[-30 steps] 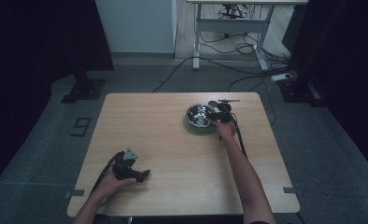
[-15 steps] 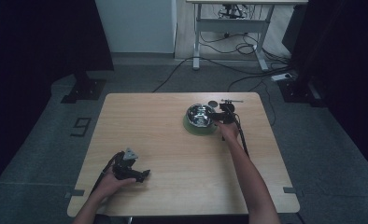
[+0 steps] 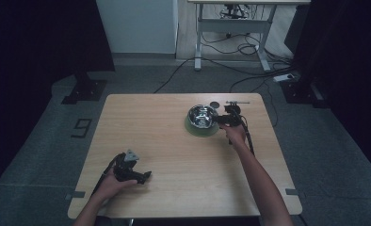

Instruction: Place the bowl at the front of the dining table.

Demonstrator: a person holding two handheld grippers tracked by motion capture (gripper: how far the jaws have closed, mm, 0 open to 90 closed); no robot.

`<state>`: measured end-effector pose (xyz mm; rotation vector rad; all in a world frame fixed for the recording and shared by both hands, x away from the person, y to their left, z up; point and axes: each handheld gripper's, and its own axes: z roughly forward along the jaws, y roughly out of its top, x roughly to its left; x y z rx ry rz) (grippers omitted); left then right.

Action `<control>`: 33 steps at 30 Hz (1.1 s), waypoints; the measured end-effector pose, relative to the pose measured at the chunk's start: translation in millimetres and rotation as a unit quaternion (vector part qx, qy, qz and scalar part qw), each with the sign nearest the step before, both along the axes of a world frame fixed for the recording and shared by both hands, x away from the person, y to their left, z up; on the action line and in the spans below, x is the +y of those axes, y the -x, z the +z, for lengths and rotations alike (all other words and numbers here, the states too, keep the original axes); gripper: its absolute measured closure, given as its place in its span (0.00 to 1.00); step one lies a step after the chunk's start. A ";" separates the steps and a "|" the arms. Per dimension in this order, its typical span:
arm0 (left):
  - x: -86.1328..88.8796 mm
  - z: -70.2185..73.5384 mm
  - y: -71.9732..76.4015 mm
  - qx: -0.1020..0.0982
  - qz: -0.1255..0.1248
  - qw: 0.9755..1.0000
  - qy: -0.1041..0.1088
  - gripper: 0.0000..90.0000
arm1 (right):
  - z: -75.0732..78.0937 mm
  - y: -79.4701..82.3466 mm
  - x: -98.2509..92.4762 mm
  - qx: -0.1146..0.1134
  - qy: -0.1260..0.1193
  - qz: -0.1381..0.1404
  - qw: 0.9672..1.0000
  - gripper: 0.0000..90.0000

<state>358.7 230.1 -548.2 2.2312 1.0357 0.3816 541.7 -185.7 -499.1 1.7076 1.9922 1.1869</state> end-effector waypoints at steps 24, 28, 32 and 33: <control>-1.1 -0.1 -1.2 0.000 -0.001 1.000 0.001 0.00 | 10.1 71.4 -10.3 -0.021 -0.001 0.056 0.998 0.43; -1.2 -0.1 -1.0 0.000 0.000 1.000 0.001 0.00 | 8.9 82.4 -11.8 -0.022 -0.003 0.062 0.998 0.43; -1.3 0.0 -0.9 0.000 0.000 1.000 0.001 0.00 | 8.3 97.7 -14.2 -0.022 0.003 0.071 0.997 0.43; -1.3 -0.1 -0.8 0.000 0.000 1.000 0.001 0.00 | 8.4 105.4 -15.5 -0.025 0.000 0.072 0.997 0.43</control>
